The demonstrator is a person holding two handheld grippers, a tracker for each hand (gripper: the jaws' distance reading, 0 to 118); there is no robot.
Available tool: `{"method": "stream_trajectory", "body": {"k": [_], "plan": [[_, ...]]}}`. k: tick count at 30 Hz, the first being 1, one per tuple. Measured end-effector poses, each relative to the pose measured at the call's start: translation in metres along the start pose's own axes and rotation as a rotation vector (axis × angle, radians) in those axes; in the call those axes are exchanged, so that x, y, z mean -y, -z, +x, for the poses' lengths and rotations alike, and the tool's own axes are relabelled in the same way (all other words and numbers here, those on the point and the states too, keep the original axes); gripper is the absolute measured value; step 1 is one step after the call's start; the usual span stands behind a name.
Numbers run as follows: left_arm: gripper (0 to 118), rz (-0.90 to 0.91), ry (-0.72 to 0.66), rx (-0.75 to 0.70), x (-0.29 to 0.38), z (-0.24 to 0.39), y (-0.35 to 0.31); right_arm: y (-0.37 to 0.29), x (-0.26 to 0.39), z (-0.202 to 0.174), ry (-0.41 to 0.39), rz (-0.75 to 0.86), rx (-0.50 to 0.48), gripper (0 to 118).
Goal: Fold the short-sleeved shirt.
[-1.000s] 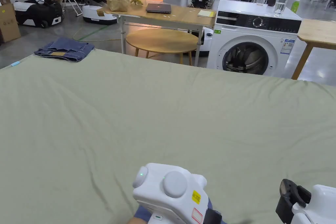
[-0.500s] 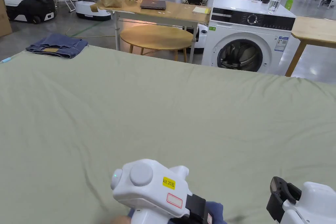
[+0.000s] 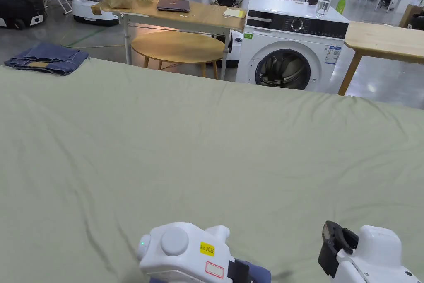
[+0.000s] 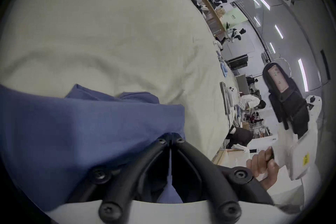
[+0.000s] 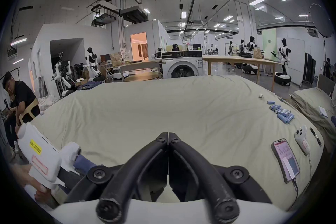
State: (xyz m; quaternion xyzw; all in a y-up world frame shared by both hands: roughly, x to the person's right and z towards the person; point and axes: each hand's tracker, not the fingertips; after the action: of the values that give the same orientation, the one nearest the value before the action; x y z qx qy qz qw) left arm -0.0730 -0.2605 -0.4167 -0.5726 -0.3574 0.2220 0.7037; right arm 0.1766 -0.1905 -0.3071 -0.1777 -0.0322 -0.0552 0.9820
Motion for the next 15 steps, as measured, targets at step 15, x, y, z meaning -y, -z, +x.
{"method": "stream_trajectory", "body": {"k": [15], "plan": [[0,0.905,0.452,-0.637,0.014,0.02,-0.145,0.022,-0.035,-0.045,-0.051,0.169,0.025,0]]}}
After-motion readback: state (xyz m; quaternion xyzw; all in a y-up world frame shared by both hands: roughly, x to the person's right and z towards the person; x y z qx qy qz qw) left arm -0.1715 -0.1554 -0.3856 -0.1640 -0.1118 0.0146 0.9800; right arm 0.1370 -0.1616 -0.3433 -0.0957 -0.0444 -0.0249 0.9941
